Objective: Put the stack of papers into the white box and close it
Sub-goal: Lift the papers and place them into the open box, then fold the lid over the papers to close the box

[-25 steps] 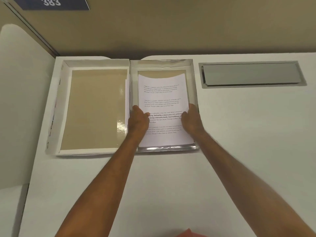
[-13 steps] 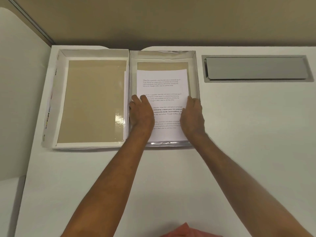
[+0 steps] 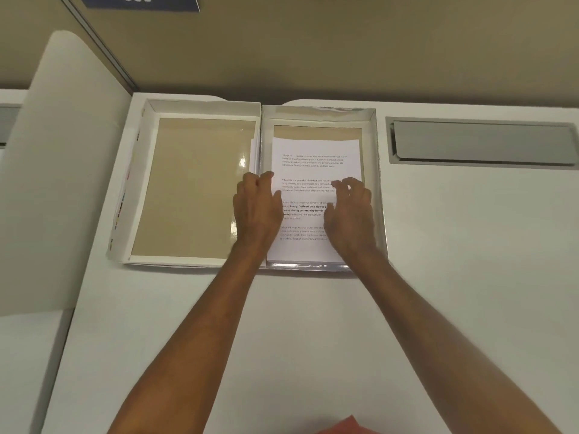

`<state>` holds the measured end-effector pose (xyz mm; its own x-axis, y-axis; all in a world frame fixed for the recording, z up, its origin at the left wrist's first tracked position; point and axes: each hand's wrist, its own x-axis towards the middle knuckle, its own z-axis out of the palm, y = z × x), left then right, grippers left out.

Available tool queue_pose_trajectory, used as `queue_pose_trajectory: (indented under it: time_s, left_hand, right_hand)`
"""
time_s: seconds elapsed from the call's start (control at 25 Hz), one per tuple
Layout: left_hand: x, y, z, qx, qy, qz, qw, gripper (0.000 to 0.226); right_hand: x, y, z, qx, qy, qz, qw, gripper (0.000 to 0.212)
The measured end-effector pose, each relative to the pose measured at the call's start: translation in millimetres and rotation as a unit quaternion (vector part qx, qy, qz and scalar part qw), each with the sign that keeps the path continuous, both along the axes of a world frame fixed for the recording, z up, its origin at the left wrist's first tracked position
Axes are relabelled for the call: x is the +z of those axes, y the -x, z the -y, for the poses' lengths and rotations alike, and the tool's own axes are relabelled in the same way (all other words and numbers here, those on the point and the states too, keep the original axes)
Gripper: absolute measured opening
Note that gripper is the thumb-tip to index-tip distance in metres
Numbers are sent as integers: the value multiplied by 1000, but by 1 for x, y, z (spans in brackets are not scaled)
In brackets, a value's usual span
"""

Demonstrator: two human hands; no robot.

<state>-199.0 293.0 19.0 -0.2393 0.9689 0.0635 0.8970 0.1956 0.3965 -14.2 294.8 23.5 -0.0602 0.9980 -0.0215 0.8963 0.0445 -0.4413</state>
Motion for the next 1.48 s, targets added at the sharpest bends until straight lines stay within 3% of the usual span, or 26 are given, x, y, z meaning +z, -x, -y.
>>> queue_pose_trajectory:
  time_s: [0.12,0.24,0.52,0.68,0.84,1.2,1.36,1.48]
  left_hand:
    - [4,39,8,83,-14,32,996,40]
    - [-1,83,16,152,9,25,988,43]
    - [-9,172,32,273,72,-64,957,66]
    - [-2,196,29,339,128,14,932,79]
    - [8,204,20,379,130,53,915,59]
    - [107,195,23,348,68,75,932,39]
    - [180,160,39,272,23,95,957,42]
    - [214,126,42,207,-34,214,954,36]
  right_hand:
    - [10,36,13,54,33,-92,994,43]
    - [8,69,28,107,67,-116,985,45]
    - [1,111,53,195,127,-81,969,54]
    - [-3,111,57,204,140,-51,968,53]
    - [-4,111,54,215,131,-30,967,53]
    - [-2,103,53,246,142,-30,958,59]
    - [14,78,57,198,143,-148,958,51]
    - [14,63,51,131,125,-225,957,43]
